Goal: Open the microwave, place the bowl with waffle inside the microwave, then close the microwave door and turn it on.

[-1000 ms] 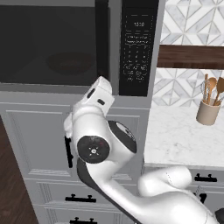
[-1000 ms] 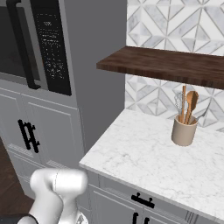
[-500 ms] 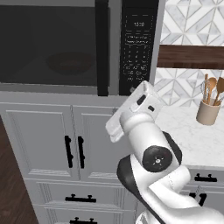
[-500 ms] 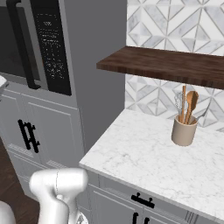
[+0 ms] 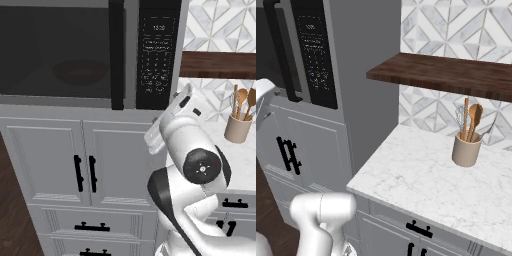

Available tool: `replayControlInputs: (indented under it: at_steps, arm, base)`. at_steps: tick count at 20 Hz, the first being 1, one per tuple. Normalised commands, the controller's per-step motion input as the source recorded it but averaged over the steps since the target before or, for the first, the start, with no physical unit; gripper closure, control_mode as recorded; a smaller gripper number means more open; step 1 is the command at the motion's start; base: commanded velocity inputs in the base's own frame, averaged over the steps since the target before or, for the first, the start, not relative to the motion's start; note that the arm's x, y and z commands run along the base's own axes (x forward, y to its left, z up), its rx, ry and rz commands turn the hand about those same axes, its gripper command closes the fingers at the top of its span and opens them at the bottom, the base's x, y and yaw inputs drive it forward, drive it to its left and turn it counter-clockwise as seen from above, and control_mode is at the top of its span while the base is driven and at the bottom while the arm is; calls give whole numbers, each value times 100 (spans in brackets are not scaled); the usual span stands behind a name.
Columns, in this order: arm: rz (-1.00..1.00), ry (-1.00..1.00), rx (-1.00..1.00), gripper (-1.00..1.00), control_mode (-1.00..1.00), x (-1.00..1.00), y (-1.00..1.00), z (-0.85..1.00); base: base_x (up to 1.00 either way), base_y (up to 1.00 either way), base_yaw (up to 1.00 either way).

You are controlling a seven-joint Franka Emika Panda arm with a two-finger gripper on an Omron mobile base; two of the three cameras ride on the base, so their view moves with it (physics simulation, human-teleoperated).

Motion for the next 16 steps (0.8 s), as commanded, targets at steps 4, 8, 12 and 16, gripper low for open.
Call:
replayControlInputs:
  at_steps: [4, 8, 12, 16]
  arm:
    - [-23, 39, 0, -100, -100, 0, -6, 4]
    - [-11, 35, -4, -100, -100, 3, -19, 0]
    - [0, 15, -4, -100, -100, 5, 0, -18]
    - [0, 4, -3, -100, -100, 8, -11, -34]
  base:
    - [0, 0, 0]
    - [0, 0, 0]
    - [0, 0, 0]
    - [0, 0, 0]
